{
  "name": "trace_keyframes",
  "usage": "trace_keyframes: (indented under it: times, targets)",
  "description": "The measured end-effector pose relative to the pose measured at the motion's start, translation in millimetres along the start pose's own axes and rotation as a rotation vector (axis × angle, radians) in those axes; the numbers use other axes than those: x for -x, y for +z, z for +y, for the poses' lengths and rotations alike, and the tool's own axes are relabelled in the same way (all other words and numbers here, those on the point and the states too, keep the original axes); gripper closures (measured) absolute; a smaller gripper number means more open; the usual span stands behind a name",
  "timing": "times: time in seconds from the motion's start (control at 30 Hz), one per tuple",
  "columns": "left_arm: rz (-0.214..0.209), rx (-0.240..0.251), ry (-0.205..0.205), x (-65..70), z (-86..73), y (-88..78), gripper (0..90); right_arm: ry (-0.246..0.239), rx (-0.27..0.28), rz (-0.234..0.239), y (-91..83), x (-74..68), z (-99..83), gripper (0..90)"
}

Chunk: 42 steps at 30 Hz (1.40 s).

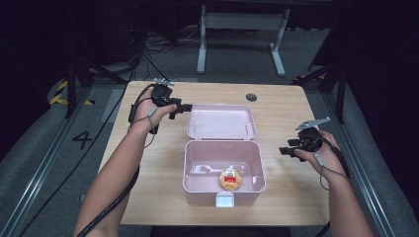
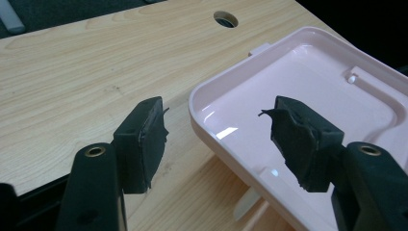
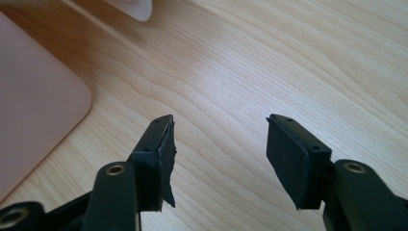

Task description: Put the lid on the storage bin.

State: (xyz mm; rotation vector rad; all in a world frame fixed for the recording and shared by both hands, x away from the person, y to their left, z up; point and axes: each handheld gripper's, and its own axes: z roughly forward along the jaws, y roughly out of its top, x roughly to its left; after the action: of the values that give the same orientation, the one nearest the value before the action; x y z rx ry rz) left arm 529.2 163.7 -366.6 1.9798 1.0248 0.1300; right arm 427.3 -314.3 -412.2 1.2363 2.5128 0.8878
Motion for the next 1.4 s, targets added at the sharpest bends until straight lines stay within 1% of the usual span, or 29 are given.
trace_keyframes:
  times: [0.03, 0.07, 0.13, 0.23, 0.27, 0.33, 0.37, 0.43, 0.47, 0.5, 0.53, 0.57, 0.6, 0.63, 0.7, 0.73, 0.77, 0.8, 0.87, 0.93, 0.97, 1.03, 1.1, 1.13, 1.2, 1.23, 1.27, 1.3, 1.4]
  targets:
    - [-0.002, -0.011, -0.008, -0.8, 1.3, 4.9, 37.2, 0.006, -0.006, -0.002, 0.1, -0.2, -2.0, 43.8]
    - [0.0, -0.013, -0.005, -1.2, 1.6, 7.3, 37.1, 0.008, -0.005, -0.003, 0.3, -0.3, -2.9, 43.8]
    - [0.005, -0.036, 0.005, -2.8, 1.6, 14.0, 37.0, 0.008, -0.01, -0.005, -0.2, -0.4, -4.2, 43.6]
    - [0.005, -0.035, -0.007, -4.4, 0.3, 19.4, 37.0, 0.004, -0.005, -0.001, -1.1, -1.4, -6.8, 43.1]
    - [-0.006, -0.041, -0.022, -6.2, -1.6, 25.7, 36.9, 0.006, -0.004, -0.003, -1.7, -1.8, -7.6, 43.1]
    - [-0.011, -0.05, -0.019, -7.4, -2.5, 28.3, 36.9, 0.008, -0.003, -0.005, -2.3, -2.0, -7.9, 43.1]
    - [-0.015, -0.058, -0.036, -7.8, -4.6, 33.8, 37.0, 0.006, 0.001, -0.008, -3.8, -1.9, -8.7, 43.1]
    - [-0.022, -0.07, -0.039, -8.2, -5.5, 36.2, 37.7, 0.006, 0.005, -0.008, -4.4, -2.2, -9.6, 43.0]
    - [-0.038, -0.086, -0.055, -8.1, -6.8, 40.3, 37.9, 0.008, 0.004, -0.008, -4.6, -2.6, -10.1, 42.9]
    - [-0.038, -0.086, -0.055, -8.1, -6.8, 40.3, 38.3, 0.008, 0.004, -0.008, -4.6, -2.6, -10.1, 42.9]
    - [-0.045, -0.099, -0.068, -7.7, -7.6, 42.7, 38.3, 0.008, 0.008, -0.006, -4.4, -2.6, -10.8, 42.7]
    - [-0.041, -0.113, -0.079, -6.7, -8.6, 46.1, 38.4, 0.012, 0.005, -0.004, -4.8, -2.9, -11.2, 42.5]
    - [-0.039, -0.126, -0.079, -7.1, -9.4, 48.1, 38.4, 0.01, 0.01, -0.003, -5.0, -2.9, -11.7, 42.2]
    - [-0.042, -0.13, -0.086, -7.5, -9.5, 49.3, 39.5, 0.019, 0.009, -0.001, -5.6, -3.5, -11.9, 42.2]
    - [-0.065, -0.125, -0.111, -8.0, -10.0, 50.6, 43.3, 0.017, 0.012, -0.001, -6.0, -3.8, -12.0, 42.0]
    - [-0.065, -0.125, -0.111, -8.0, -10.0, 50.6, 45.9, 0.017, 0.012, -0.001, -6.0, -3.8, -12.0, 42.0]
    - [-0.074, -0.128, -0.122, -8.1, -9.6, 50.4, 45.9, 0.017, 0.014, 0.001, -6.2, -3.9, -12.0, 42.0]
    - [-0.073, -0.124, -0.126, -7.4, -9.1, 50.4, 51.9, 0.017, 0.015, 0.001, -6.6, -4.1, -12.1, 41.9]
    - [-0.051, -0.123, -0.125, -7.2, -6.9, 48.9, 54.7, 0.019, 0.02, -0.001, -7.1, -4.0, -12.2, 41.9]
    - [-0.054, -0.114, -0.154, -8.2, -5.3, 46.4, 60.7, 0.019, 0.024, 0.001, -7.5, -3.4, -12.4, 41.9]
    - [-0.054, -0.114, -0.154, -8.2, -5.3, 46.4, 64.2, 0.019, 0.024, 0.001, -7.5, -3.4, -12.4, 41.9]
    - [-0.056, -0.107, -0.18, -10.3, -3.5, 43.6, 66.4, 0.02, 0.023, 0.002, -7.5, -3.0, -12.7, 41.7]
    - [-0.042, -0.108, -0.17, -9.4, -2.7, 43.1, 67.3, 0.02, 0.023, 0.004, -7.3, -3.0, -12.8, 41.6]
    - [-0.041, -0.097, -0.174, -8.2, -2.2, 42.9, 67.3, 0.02, 0.023, 0.004, -7.3, -3.0, -12.8, 41.6]
    - [-0.029, -0.092, -0.153, -7.0, -0.2, 40.9, 67.9, 0.021, 0.025, 0.004, -7.4, -3.0, -12.8, 41.7]
    - [-0.028, -0.088, -0.156, -5.7, 0.6, 40.1, 68.1, 0.021, 0.025, 0.005, -7.5, -3.0, -12.9, 41.6]
    - [-0.018, -0.082, -0.14, -4.5, 2.6, 38.5, 68.4, 0.022, 0.025, 0.005, -7.6, -3.1, -12.9, 41.6]
    - [-0.014, -0.071, -0.138, -2.6, 4.0, 37.4, 68.6, 0.022, 0.026, 0.005, -7.6, -3.0, -13.0, 41.6]
    - [0.009, -0.055, -0.108, 2.1, 9.7, 32.4, 69.5, 0.022, 0.026, 0.005, -7.7, -2.9, -13.1, 41.6]
